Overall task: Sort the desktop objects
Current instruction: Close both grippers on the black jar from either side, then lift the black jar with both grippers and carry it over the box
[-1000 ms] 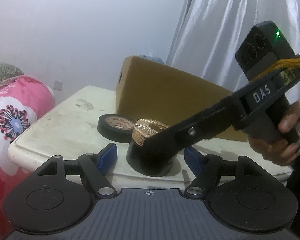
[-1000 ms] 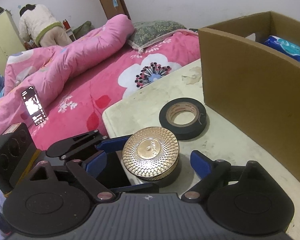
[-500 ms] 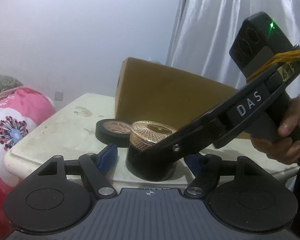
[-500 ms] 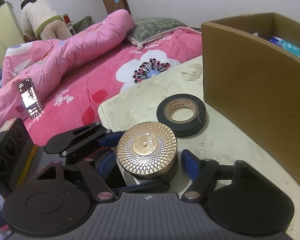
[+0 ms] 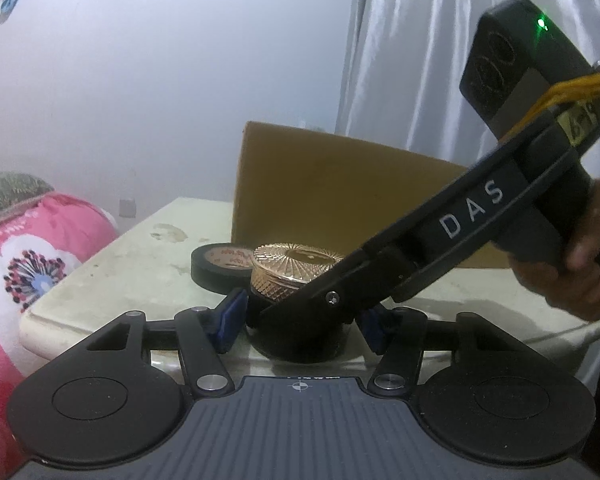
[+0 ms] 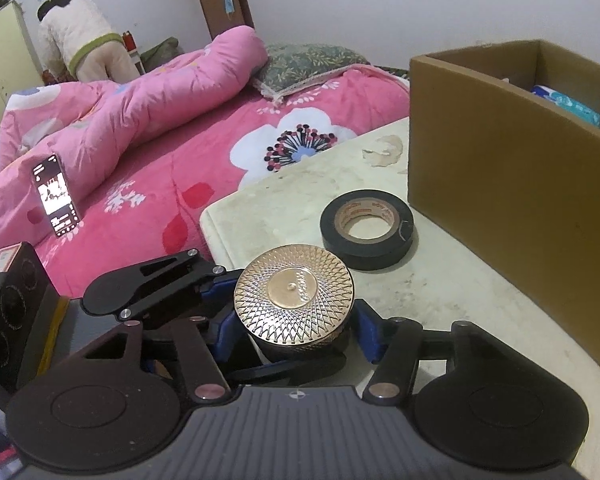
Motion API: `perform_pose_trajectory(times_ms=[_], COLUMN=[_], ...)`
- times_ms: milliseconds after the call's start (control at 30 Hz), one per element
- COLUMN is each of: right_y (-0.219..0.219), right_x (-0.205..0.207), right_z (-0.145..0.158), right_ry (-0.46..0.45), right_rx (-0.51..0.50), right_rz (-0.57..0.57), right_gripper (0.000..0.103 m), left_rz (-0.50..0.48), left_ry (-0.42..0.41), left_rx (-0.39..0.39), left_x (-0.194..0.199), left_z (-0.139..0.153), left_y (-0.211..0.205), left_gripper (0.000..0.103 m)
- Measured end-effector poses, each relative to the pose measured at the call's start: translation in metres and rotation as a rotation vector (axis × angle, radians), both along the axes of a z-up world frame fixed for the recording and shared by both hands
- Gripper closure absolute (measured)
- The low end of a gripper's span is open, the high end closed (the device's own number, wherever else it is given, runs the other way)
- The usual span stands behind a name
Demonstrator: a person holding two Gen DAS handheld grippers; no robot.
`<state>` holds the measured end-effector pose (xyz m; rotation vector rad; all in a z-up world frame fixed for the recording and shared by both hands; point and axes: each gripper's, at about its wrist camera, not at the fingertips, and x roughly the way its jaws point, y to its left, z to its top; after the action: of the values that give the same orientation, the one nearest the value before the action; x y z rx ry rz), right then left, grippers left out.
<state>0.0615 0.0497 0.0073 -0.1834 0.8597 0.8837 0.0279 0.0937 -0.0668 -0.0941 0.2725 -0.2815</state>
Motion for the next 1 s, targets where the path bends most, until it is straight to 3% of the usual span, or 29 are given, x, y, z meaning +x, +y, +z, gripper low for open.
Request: perform_pose_trajectory(times_ms=[333, 533, 1000], right_y=[-0.010, -0.014, -0.044], right_x=[-0.033, -0.049, -0.022], right_z=[0.029, 0.057, 0.121], right_ry=[-0.131, -0.275, -0.405], right_rx=[0.066, 0.052, 0.101], right_rz=[-0.017, -0.018, -0.121], right_gripper=[0.043, 0.043, 0.043], left_rz=[-0.013, -0.036, -0.141], left_ry=[-0.057, -0.120, -0.253], left_rx=[0.018, 0.016, 0.009], left_x=[-0.018, -0.019, 0.022], left_z=[0.023, 0.048, 0.107], left_y=[-0.002, -0.005, -0.023], left_gripper=[0.045, 0.045, 0.045])
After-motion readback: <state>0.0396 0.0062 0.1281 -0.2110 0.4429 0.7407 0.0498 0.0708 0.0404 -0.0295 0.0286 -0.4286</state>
